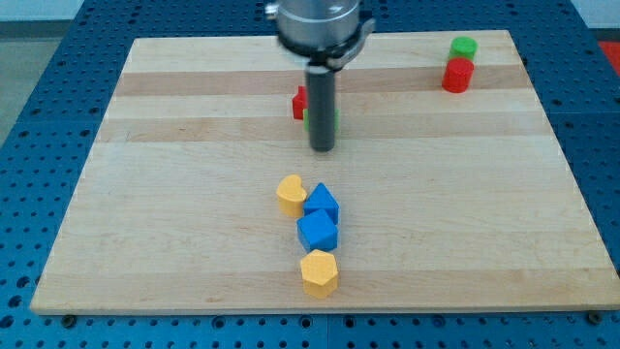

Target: Separate the red star from the green star

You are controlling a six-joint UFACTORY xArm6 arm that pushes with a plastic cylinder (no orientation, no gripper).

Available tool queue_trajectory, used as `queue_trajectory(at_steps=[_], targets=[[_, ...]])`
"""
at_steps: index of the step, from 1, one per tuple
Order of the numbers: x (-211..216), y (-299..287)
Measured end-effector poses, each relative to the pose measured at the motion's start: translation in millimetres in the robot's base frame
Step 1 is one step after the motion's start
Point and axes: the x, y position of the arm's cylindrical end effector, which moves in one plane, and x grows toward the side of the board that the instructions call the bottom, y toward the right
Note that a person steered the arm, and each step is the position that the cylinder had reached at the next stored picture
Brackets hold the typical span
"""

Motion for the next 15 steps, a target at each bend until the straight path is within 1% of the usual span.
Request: queue_trajectory(at_steps=[1, 2, 3, 4, 5, 6, 8, 9, 10, 11, 12, 14, 15], targets=[[-35.6, 30.3], [-43.1, 37.6], [-19.9, 37.6], [25.8, 28.0], [51.6, 11.3], [37.6, -8.2], [-42.5, -53.5], [-49.7, -70.8], [-45.8, -72.7], [-57.8, -68.6], [-74.3, -23.6], [-77.6, 64.3], [-77.0, 94.9]])
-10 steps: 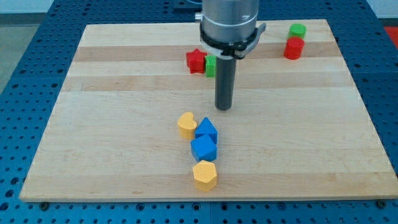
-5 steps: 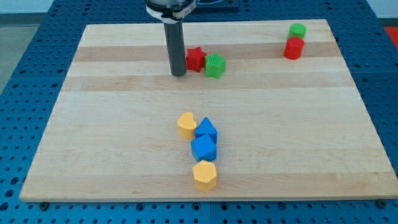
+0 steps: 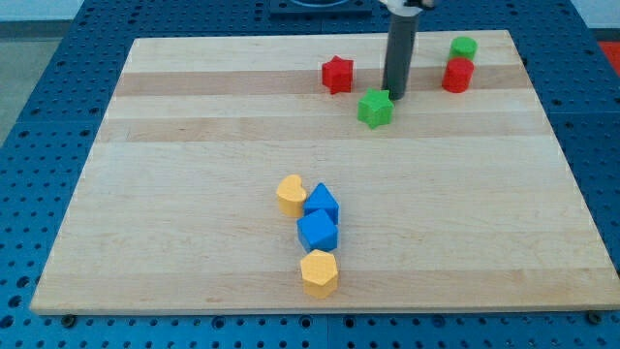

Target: Separate the red star from the green star

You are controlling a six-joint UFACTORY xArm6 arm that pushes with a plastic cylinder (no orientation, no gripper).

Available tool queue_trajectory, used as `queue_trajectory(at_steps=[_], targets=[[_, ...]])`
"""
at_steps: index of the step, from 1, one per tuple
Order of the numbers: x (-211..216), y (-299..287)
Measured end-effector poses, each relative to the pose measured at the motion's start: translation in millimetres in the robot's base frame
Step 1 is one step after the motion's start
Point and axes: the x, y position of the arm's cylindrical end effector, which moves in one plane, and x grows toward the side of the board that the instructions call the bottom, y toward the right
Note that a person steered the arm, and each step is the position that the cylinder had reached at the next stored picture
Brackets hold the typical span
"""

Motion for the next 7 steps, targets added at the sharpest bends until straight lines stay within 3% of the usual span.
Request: queue_trajectory(at_steps=[2, 6, 7], targets=[[5.9, -25.4], [10.4, -153.3], [-24.6, -159.3]])
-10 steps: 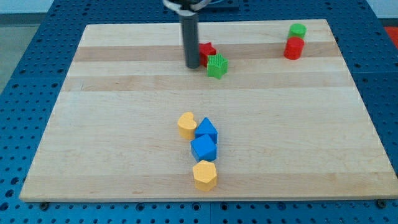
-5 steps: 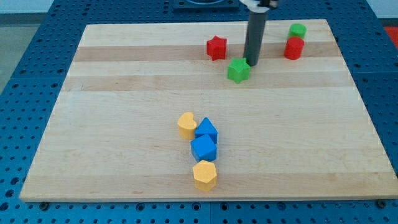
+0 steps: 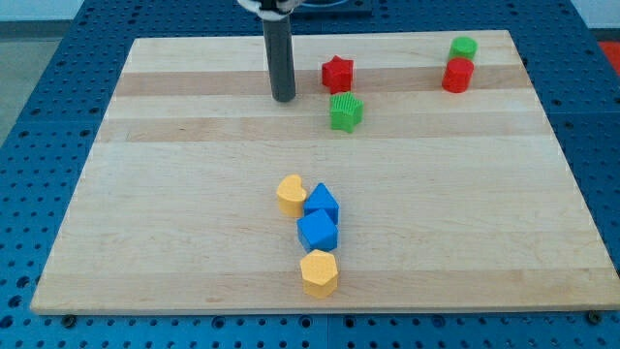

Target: Separate the red star from the green star

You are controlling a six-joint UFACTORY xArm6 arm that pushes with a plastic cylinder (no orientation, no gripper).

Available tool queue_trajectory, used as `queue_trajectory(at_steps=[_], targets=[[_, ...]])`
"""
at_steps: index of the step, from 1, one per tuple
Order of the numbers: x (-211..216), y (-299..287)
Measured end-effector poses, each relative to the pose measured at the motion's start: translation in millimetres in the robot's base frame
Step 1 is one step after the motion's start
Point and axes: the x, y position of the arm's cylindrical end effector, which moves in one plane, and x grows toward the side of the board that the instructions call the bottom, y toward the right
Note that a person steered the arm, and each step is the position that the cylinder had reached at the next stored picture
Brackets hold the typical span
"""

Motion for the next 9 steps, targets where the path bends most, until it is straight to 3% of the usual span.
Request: queue_trajectory(at_steps=[2, 6, 7, 9], targets=[[-2.6, 5.5], [-2.6, 168.0], [0.4, 184.3], [34.9, 126.1]])
